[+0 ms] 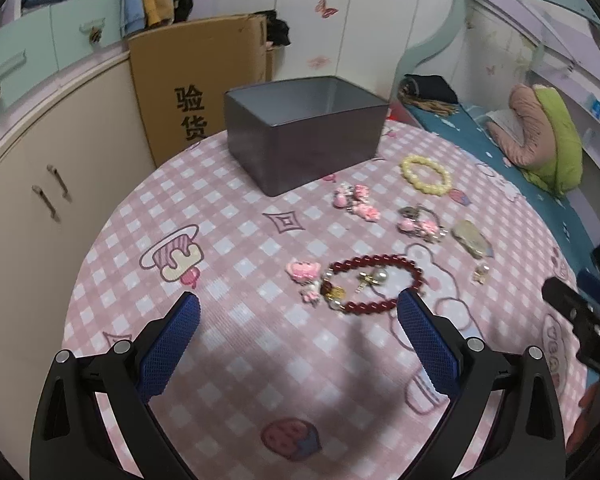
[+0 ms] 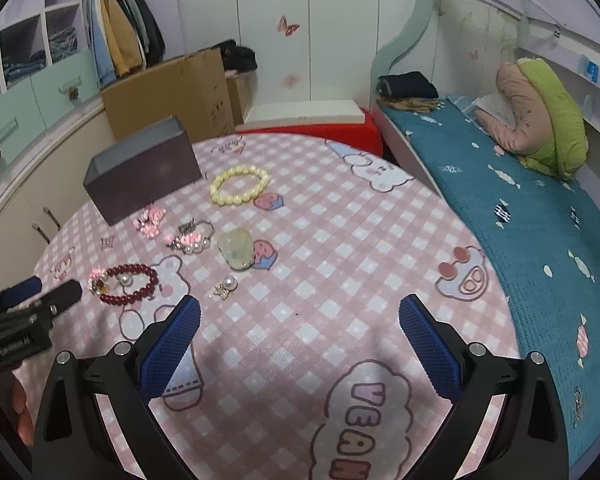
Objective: Organize jewelry
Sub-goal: 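Lower both grippers toward the jewelry on the pink checked cloth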
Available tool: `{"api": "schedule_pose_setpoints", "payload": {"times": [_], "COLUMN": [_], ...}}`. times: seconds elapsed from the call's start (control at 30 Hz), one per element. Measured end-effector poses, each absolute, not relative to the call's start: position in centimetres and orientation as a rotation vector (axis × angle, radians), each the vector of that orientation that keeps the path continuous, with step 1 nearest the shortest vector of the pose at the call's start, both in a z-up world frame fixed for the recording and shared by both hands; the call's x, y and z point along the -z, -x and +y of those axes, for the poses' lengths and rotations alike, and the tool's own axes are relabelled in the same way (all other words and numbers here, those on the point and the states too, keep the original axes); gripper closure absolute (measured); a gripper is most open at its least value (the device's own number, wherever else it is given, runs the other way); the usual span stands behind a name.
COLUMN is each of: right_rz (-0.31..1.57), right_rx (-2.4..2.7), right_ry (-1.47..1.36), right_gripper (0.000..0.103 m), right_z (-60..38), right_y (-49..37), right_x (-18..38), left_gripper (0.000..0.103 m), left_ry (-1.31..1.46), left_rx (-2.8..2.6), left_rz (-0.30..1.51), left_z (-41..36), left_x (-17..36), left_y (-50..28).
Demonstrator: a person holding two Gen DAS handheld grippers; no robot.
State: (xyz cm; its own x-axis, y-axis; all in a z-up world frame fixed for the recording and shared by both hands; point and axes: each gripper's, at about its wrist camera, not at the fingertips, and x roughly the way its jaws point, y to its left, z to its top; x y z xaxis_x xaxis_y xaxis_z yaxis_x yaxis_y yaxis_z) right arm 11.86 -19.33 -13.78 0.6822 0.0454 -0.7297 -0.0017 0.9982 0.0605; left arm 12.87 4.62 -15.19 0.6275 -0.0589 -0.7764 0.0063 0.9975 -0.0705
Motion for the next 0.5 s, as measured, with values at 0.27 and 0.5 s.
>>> {"api": "schedule_pose_setpoints", "payload": {"times": [0.27, 0.5], "right_rz": [0.874, 0.884], "right_rx": [-0.037, -0.042], "right_ry": [-0.042, -0.034], "right_gripper": [0.006, 0.006], "right_z": [-18.8, -18.3], "right_y": [-13.3, -14.3], "right_x": [15.1, 15.2], "left_gripper": [0.008, 0.008], "left_ry": [0.058, 0.049], "left_rx": [0.003, 0.002], "left_rz": [0.917, 0.956], "left_z": [6.0, 6.7], "left_x": [15.7, 16.7], "left_y": [-14.6, -15.6]}}
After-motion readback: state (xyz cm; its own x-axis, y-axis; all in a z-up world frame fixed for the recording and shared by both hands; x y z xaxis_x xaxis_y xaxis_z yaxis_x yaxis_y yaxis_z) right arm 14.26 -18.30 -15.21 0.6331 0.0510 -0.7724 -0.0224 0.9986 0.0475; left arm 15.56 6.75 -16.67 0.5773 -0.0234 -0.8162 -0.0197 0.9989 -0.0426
